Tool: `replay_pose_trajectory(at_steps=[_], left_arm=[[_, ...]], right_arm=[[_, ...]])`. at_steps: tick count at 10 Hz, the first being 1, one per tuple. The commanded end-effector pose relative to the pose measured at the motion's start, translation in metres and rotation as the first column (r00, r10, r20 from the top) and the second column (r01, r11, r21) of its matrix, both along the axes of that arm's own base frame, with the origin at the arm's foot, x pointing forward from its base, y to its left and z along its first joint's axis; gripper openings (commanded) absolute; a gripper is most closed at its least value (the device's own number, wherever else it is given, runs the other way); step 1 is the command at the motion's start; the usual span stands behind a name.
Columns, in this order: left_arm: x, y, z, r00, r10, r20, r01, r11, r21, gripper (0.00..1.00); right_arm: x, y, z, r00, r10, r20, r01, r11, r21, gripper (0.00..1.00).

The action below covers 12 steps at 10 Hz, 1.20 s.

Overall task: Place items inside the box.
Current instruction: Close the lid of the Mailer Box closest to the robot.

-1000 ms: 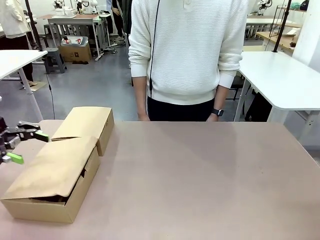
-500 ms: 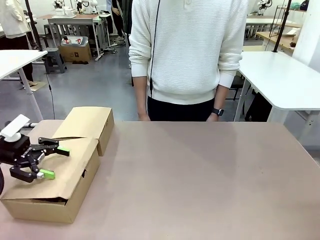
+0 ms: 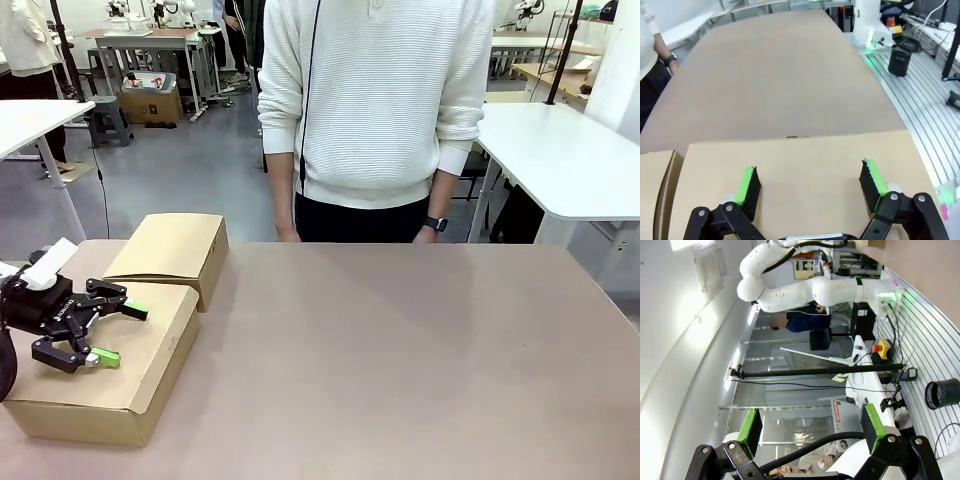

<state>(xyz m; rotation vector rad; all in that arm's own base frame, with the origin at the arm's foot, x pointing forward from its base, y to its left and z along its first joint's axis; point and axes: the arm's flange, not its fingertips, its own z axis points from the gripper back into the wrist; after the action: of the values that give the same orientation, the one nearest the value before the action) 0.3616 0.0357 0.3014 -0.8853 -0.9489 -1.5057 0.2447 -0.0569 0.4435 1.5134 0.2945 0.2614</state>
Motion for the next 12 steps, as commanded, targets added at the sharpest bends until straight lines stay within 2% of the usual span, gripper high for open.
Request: replay_pose_trajectory(at_steps=[1,2,4,5,6,7,9,10,11,12], left_arm=[[-0.018,0.009,0.012,0.999,0.022,0.027,-0.019,0.995,-0.096,1.0],[-0.02,0.023,0.035,1.0,0.027,-0.004,-0.028,0.982,-0.188,1.0],[-0.039,0.045,0.079,0.966,0.144,-0.214,-0.202,0.939,-0.278,1.0],[-0.054,0.055,0.094,0.927,0.169,-0.334,-0.248,0.945,-0.212,1.0],[-0.075,0.059,0.108,0.832,0.14,-0.536,-0.255,0.956,-0.146,1.0],[-0.091,0.058,0.116,0.713,0.195,-0.673,-0.298,0.954,-0.04,1.0],[-0.106,0.056,0.13,0.577,0.239,-0.781,-0.359,0.933,0.021,1.0],[-0.11,0.057,0.134,0.518,0.178,-0.837,-0.358,0.934,-0.023,1.0],[-0.11,0.062,0.133,0.495,0.126,-0.86,-0.369,0.926,-0.077,1.0],[-0.09,0.077,0.128,0.58,0.232,-0.781,-0.348,0.937,0.02,1.0]], right_arm=[[0.001,0.003,0.006,1.0,-0.01,-0.018,0.011,1.0,0.015,1.0],[0.001,0.003,0.006,1.0,-0.01,-0.018,0.011,1.0,0.015,1.0],[0.001,0.003,0.006,1.0,-0.01,-0.018,0.011,1.0,0.015,1.0],[0.001,0.003,0.006,1.0,-0.01,-0.018,0.011,1.0,0.015,1.0],[0.001,0.003,0.006,1.0,-0.01,-0.018,0.011,1.0,0.015,1.0],[0.001,0.003,0.006,1.0,-0.01,-0.018,0.011,1.0,0.015,1.0],[0.001,0.003,0.006,1.0,-0.01,-0.018,0.011,1.0,0.015,1.0],[0.001,0.003,0.006,1.0,-0.01,-0.018,0.011,1.0,0.015,1.0],[0.001,0.003,0.006,1.0,-0.01,-0.018,0.011,1.0,0.015,1.0],[0.001,0.003,0.006,1.0,-0.01,-0.018,0.011,1.0,0.015,1.0]])
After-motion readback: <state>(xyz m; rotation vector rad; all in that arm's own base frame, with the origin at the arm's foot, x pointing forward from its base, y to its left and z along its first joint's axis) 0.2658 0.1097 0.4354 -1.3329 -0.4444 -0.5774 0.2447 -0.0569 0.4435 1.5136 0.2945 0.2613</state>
